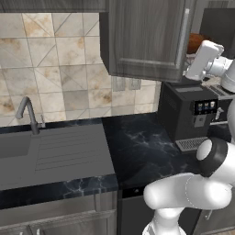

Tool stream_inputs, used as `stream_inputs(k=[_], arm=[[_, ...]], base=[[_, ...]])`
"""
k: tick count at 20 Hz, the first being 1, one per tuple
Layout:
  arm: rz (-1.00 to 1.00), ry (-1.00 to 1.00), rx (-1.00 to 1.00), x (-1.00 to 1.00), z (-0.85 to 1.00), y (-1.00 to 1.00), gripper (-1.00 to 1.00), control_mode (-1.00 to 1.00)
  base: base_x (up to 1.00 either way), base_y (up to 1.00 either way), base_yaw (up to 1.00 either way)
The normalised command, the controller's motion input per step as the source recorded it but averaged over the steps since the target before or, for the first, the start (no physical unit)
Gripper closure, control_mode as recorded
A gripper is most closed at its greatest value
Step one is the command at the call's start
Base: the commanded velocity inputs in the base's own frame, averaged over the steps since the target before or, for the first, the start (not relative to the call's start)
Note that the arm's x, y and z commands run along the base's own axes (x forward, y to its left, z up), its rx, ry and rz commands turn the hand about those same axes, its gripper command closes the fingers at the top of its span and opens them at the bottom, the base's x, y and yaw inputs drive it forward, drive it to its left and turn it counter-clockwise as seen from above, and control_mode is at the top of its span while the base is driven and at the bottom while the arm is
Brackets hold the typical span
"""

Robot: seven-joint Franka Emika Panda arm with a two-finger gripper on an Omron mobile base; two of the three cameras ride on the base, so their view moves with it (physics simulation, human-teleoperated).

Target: Move the bowls from the cabinet to the plates on the dining table.

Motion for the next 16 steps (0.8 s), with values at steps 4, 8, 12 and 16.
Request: stream_inputs(k=[4, 8, 12, 16], arm=[[0.06, -0.07, -0.06, -0.23, 0.00, 0.53, 1.00, -1.00], [0.08, -0.10, -0.15, -0.33, 0.00, 0.84, 1.00, -1.00], [0.08, -0.09, -0.15, -0.38, 0.00, 0.89, 1.00, -1.00], [0.08, -0.10, -0.14, -0.42, 0.00, 0.89, 1.00, -1.00]], base=[[0.00, 0.00, 0.00], [0.00, 0.00, 0.00], [0.00, 0.00, 0.00], [0.00, 0.00, 0.00]])
